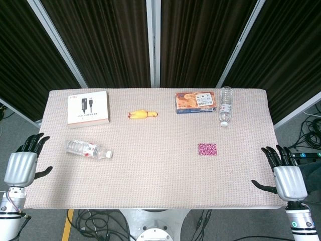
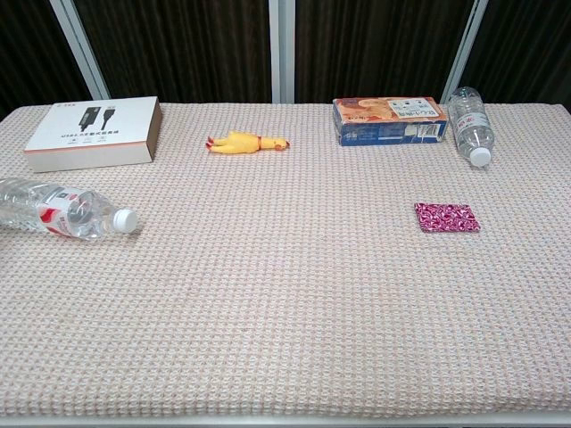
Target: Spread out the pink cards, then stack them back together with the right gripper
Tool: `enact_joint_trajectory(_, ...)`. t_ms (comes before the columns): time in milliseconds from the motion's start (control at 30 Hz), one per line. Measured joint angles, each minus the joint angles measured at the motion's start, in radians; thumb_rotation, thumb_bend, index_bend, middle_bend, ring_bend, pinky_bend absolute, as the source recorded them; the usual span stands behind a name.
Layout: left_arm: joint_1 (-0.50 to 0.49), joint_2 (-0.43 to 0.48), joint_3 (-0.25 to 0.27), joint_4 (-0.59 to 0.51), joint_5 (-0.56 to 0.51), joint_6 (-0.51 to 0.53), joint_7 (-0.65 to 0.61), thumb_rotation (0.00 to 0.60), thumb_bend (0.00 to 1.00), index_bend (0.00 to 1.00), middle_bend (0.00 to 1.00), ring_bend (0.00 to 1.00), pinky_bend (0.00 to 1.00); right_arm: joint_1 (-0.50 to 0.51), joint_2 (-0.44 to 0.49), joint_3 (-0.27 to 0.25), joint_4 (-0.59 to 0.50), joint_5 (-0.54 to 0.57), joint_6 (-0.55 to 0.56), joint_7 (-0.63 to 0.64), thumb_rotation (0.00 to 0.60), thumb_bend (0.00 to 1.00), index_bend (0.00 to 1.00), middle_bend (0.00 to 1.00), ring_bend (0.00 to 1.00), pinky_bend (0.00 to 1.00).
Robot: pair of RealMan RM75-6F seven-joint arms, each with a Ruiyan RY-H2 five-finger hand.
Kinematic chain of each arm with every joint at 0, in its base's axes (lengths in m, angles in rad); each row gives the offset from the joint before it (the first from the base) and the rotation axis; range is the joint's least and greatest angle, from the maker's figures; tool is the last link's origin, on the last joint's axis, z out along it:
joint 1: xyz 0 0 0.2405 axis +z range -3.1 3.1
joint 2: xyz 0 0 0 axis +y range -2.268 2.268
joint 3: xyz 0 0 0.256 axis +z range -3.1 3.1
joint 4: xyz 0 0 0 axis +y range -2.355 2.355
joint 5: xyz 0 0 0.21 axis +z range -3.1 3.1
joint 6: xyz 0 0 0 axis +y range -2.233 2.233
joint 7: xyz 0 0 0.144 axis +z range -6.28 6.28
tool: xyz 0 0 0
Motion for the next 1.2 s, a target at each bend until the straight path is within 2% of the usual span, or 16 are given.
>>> enact_joint_trajectory(367, -0.005, 0.002, 0.003, 0.003, 0.003, -0.008, -0.013, 0.6, 0.06, 0.22, 0.23, 0.16, 0.38, 0.001, 0.005, -0.003, -0.013, -0.011, 0.003, -0.012, 0.399, 0.0, 0.12, 0.13, 0.01, 0.04)
enact_joint_trajectory(567, -0.006, 0.005, 0.005, 0.0, -0.007, -0.019, -0.023, 0.6, 0.06, 0.22, 0.23, 0.16, 0.38, 0.013, 0.009, -0.006, -0.015, -0.016, -0.02, -0.021, 0.431, 0.0, 0.12, 0.13, 0.01, 0.04)
enact_joint_trajectory(667, -0.008, 0.006, 0.003, 0.002, -0.01, -0.021, -0.025, 0.6, 0.06, 0.22, 0.23, 0.16, 0.38, 0.019, 0.016, 0.0, -0.012, -0.008, -0.026, -0.021, 0.439, 0.05, 0.12, 0.15, 0.04, 0.04)
enact_joint_trajectory(733, -0.008, 0.006, 0.005, 0.001, -0.01, -0.023, -0.026, 0.6, 0.06, 0.22, 0.23, 0.16, 0.38, 0.029, 0.023, 0.007, -0.012, 0.002, -0.041, -0.023, 0.462, 0.14, 0.12, 0.2, 0.09, 0.05)
enact_joint_trajectory(767, -0.008, 0.007, 0.006, -0.001, -0.01, -0.024, -0.026, 0.6, 0.06, 0.22, 0.23, 0.16, 0.38, 0.035, 0.027, 0.011, -0.013, 0.007, -0.051, -0.025, 0.484, 0.21, 0.13, 0.24, 0.15, 0.11)
enact_joint_trajectory(833, -0.007, 0.01, 0.006, -0.009, -0.011, -0.023, -0.023, 0.6, 0.06, 0.22, 0.23, 0.16, 0.38, 0.051, 0.036, 0.021, -0.02, 0.028, -0.08, -0.034, 0.54, 0.32, 0.15, 0.34, 0.31, 0.3)
enact_joint_trajectory(867, -0.007, 0.011, 0.006, -0.012, -0.011, -0.02, -0.02, 0.6, 0.06, 0.22, 0.23, 0.16, 0.38, 0.059, 0.039, 0.025, -0.024, 0.039, -0.096, -0.04, 0.572, 0.39, 0.18, 0.42, 0.45, 0.46)
enact_joint_trajectory(900, -0.006, 0.012, 0.006, -0.015, -0.008, -0.015, -0.017, 0.6, 0.06, 0.22, 0.23, 0.16, 0.38, 0.071, 0.043, 0.031, -0.031, 0.057, -0.12, -0.047, 0.587, 0.43, 0.19, 0.47, 0.53, 0.53)
enact_joint_trajectory(1000, -0.003, 0.013, 0.008, -0.021, 0.0, -0.007, -0.012, 0.6, 0.06, 0.22, 0.23, 0.16, 0.38, 0.11, 0.047, 0.048, -0.043, 0.113, -0.196, -0.077, 0.6, 0.51, 0.22, 0.73, 0.78, 0.79)
enact_joint_trajectory(1067, -0.003, 0.014, 0.009, -0.022, -0.001, -0.009, -0.011, 0.6, 0.06, 0.22, 0.23, 0.16, 0.38, 0.14, 0.044, 0.06, -0.047, 0.157, -0.245, -0.108, 0.6, 0.52, 0.22, 0.85, 0.9, 0.91)
enact_joint_trajectory(1200, -0.004, 0.015, 0.011, -0.027, 0.003, -0.01, -0.007, 0.6, 0.06, 0.22, 0.23, 0.16, 0.38, 0.213, 0.037, 0.089, -0.053, 0.3, -0.374, -0.169, 0.6, 0.44, 0.22, 0.91, 0.94, 0.95)
